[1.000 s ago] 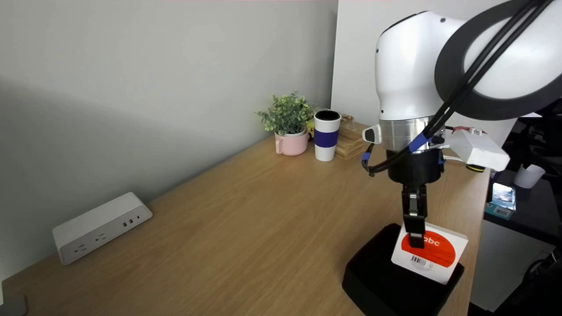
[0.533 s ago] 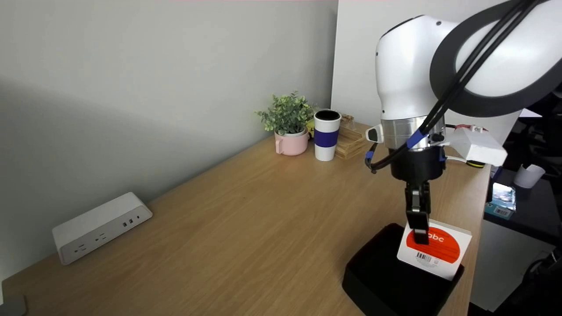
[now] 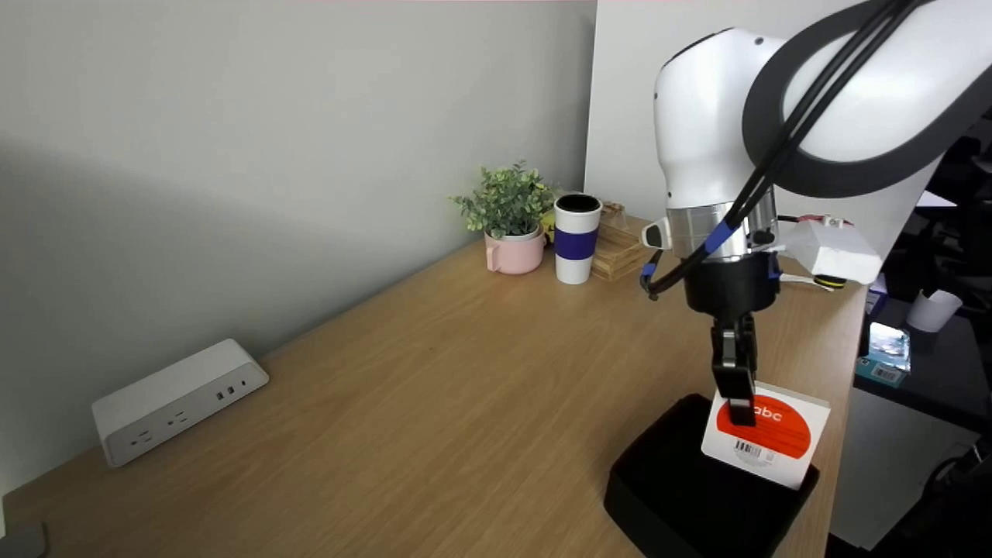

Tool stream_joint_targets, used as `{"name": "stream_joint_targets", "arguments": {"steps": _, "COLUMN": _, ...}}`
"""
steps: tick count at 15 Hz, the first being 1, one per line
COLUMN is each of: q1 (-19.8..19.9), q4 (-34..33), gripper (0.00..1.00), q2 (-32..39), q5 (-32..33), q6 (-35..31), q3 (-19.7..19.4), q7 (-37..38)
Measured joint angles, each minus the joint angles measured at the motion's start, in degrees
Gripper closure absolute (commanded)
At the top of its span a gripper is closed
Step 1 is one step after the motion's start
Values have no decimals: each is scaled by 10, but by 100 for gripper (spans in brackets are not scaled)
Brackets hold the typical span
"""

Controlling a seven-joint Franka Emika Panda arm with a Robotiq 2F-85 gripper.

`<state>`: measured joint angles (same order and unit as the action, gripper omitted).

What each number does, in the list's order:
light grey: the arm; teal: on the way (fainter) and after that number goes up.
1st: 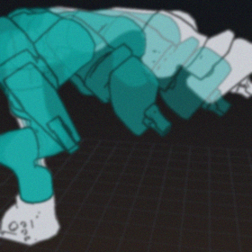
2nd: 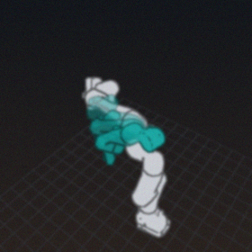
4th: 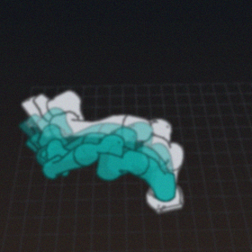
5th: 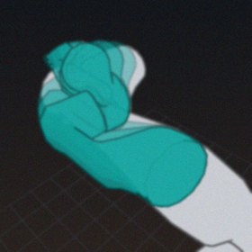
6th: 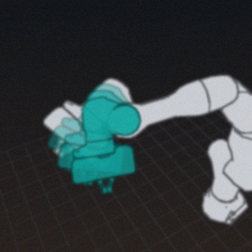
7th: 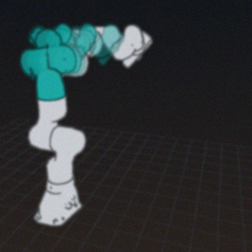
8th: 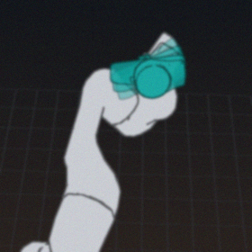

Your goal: Put the book in the box

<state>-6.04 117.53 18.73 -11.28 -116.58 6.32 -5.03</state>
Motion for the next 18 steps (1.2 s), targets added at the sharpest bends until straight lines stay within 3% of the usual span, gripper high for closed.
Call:
{"name": "stream_joint_targets", "arguments": {"steps": 9, "q1": 4, "q4": -103, "gripper": 96, "q2": 88, "q5": 15, "q6": 65, "q3": -5, "q7": 0}}
{"name": "stream_joint_targets", "arguments": {"steps": 18, "q1": 4, "q4": -134, "gripper": 96, "q2": 113, "q5": 17, "q6": 77, "q3": -5, "q7": 0}}
